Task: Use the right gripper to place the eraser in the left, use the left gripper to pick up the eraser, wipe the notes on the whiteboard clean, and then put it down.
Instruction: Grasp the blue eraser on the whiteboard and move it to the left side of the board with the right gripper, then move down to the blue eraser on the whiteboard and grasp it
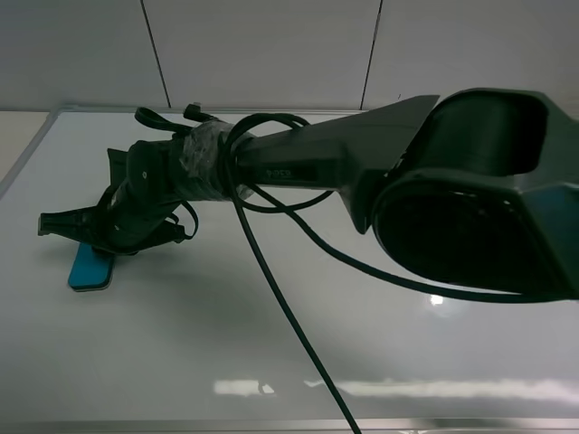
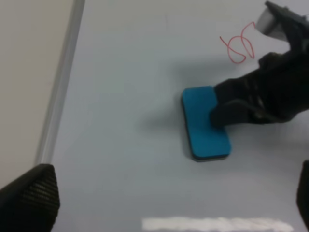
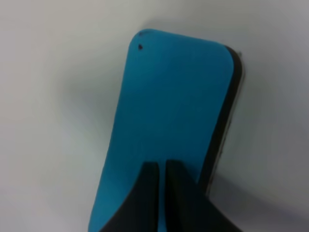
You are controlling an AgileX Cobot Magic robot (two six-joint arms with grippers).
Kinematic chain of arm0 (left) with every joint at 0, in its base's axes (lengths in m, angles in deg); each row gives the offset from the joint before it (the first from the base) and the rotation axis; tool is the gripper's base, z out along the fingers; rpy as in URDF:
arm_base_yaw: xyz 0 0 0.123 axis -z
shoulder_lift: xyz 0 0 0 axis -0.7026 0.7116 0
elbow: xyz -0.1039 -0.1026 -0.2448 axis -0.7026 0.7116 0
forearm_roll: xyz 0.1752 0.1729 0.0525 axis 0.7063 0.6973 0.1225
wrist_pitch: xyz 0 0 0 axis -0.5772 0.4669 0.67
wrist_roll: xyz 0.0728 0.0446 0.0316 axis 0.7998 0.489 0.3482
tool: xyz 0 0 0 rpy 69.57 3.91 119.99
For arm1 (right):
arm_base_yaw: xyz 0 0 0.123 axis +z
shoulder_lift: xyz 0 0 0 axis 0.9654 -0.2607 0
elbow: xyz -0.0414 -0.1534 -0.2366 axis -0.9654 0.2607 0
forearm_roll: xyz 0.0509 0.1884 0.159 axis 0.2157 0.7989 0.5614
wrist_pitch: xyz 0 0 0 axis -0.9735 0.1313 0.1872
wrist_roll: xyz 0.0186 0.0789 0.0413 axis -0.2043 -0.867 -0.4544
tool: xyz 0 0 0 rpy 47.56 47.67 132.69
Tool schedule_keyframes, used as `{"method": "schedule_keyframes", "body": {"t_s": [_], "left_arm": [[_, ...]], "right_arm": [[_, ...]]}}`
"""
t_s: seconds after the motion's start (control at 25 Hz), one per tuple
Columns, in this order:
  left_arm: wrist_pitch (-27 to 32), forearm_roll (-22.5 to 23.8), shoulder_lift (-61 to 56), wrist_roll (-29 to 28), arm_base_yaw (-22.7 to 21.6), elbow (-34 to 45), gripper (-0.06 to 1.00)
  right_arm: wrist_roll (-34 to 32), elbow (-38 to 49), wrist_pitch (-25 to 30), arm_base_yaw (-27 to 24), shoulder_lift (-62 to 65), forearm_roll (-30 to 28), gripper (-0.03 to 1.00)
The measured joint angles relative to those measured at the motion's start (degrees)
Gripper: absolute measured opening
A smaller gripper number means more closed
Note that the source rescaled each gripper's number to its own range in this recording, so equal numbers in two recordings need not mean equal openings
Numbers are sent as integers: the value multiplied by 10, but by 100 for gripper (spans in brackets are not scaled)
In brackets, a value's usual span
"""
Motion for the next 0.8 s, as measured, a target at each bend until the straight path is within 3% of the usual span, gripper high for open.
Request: {"method": "schedule_keyframes", "body": {"t_s": [0.44, 0.8], "left_arm": [[0, 0, 0, 0, 0, 0, 100], [0, 0, 0, 0, 0, 0, 100]], "right_arm": [[0, -34, 5, 0, -19, 36, 0], [24, -30, 10, -8, 60, -81, 0]]}}
